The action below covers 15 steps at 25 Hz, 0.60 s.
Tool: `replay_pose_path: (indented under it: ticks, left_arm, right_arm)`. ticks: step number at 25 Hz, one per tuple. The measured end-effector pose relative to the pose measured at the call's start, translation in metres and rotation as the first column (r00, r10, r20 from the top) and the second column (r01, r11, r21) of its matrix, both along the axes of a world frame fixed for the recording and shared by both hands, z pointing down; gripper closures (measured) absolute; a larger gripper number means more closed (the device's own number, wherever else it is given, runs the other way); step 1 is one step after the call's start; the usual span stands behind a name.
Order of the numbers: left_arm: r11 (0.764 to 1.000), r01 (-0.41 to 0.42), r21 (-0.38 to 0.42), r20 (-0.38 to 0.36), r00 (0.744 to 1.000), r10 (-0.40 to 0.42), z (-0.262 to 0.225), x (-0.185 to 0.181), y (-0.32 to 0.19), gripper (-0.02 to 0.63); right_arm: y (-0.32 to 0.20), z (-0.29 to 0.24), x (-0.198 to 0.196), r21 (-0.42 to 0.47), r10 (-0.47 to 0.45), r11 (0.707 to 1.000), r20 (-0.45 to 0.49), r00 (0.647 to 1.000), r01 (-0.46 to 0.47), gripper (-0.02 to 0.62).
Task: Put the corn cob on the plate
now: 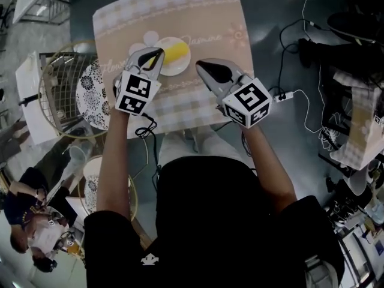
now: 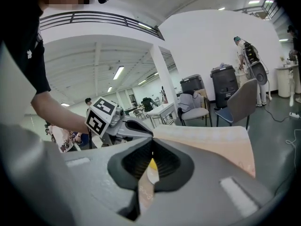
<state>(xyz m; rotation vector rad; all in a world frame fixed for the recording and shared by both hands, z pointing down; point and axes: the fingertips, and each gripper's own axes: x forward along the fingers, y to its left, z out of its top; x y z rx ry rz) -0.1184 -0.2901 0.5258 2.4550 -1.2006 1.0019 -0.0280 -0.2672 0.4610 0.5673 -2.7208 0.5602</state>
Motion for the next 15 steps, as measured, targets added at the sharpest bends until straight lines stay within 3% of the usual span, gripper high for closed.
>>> replay_pose_path:
  ticks: [5,15]
  left_arm:
    - [0.994,0.069,0.085,-0.055,0.996,-0.065,-0.046,0.011,0.007,0.597]
    - [0.969,0.164,0.187,-0.073,0.986,-0.152,-0.088,0.004,0.025,0.597]
  right_arm:
    - [-0.006,-0.019,-0.004,0.038,-0.042,0.998,0.012,0.999,0.041,0.594]
    - [0.006,-0.032,-0.028,0.071,-0.093,0.993,0.018,0.996,0.091,0.594]
